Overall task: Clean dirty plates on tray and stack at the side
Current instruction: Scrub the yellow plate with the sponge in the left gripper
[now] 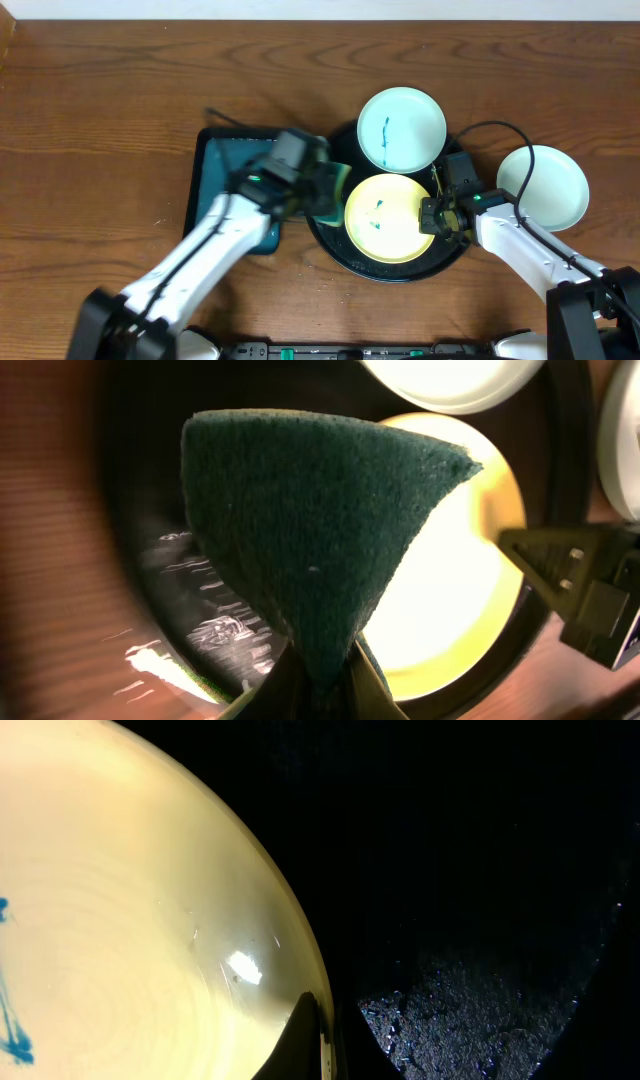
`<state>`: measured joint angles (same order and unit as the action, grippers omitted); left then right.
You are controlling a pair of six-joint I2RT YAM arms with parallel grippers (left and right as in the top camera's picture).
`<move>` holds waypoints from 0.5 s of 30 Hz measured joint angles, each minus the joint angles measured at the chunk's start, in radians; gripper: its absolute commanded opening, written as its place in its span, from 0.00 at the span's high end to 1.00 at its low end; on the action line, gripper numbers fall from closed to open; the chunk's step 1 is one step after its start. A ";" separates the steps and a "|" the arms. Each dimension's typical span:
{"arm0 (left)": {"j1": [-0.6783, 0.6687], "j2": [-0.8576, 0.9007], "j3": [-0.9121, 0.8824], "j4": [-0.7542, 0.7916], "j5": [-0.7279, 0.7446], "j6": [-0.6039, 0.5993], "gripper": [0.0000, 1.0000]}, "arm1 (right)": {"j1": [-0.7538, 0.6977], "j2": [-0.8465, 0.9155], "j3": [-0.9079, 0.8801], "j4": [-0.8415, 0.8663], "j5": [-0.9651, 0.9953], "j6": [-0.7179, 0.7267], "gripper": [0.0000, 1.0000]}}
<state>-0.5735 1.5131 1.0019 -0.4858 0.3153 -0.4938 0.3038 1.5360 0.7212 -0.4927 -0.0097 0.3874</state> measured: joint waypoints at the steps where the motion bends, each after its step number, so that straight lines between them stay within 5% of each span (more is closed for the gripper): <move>1: -0.027 0.031 0.001 0.031 0.002 -0.020 0.92 | 0.001 0.000 0.001 0.001 0.000 0.000 0.99; 15: -0.181 0.354 0.014 0.361 0.090 -0.266 0.93 | 0.002 0.004 0.004 0.004 0.000 0.000 0.99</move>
<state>-0.7544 1.8668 1.0157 -0.1246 0.4057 -0.7593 0.3054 1.5398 0.7250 -0.4889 -0.0097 0.3874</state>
